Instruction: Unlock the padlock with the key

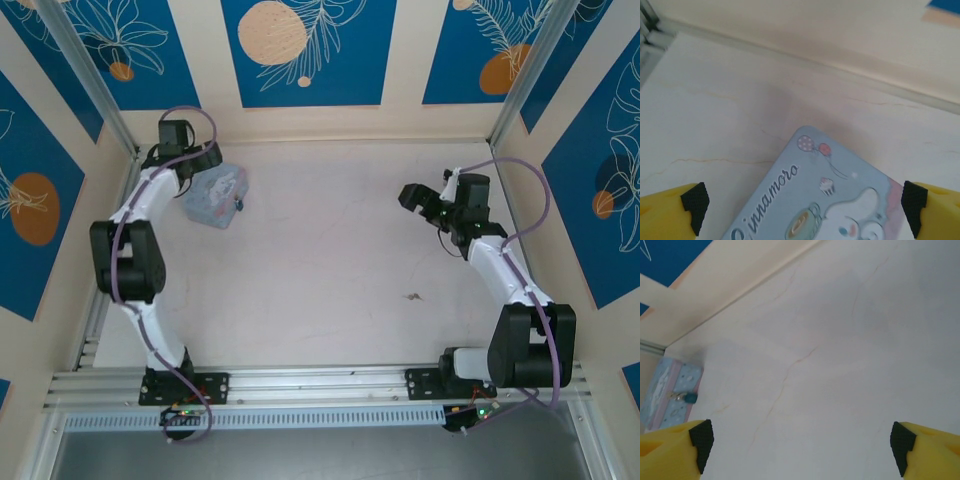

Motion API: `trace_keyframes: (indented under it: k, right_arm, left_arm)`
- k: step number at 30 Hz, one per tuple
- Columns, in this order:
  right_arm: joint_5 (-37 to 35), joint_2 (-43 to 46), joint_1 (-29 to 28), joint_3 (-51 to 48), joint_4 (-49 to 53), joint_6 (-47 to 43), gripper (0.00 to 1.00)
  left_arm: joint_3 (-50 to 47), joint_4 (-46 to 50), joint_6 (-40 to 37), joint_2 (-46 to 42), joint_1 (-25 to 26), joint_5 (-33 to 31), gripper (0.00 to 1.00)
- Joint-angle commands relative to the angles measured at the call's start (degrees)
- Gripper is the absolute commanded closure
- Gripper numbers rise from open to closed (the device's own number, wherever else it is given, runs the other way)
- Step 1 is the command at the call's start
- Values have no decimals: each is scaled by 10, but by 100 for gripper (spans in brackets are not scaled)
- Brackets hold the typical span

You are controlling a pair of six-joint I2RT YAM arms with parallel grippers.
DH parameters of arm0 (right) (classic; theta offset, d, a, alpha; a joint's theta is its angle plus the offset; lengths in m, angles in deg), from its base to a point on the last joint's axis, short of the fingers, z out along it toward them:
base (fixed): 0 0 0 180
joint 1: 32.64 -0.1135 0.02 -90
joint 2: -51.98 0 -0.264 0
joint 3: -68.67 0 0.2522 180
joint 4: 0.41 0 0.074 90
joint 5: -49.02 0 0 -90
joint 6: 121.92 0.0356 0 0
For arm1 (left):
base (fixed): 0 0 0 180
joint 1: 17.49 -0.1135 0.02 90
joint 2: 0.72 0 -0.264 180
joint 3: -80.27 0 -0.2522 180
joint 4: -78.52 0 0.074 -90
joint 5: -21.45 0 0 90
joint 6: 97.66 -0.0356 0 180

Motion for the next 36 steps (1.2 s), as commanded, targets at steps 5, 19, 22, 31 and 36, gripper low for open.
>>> trace_keyframes:
  k: [5,19,22,31,36]
  right_arm:
    - [63,28,-30,-16,66,70,8]
    - [36,47,-49,-31,99,87,8]
    - [35,49,-49,-37,101,89,7]
    - [23,28,-38,-24,126,73,6]
    - [6,-50,-30,41,137,51,6]
  left_arm:
    - [171,165,16,143,-15,35,0]
    - [190,171,28,172,92,266,0]
    - [114,98,64,126,162,282,0]
    - [-21,15,182,-15,291,130,0]
    - [-151,-5,211,-133,293,110,0]
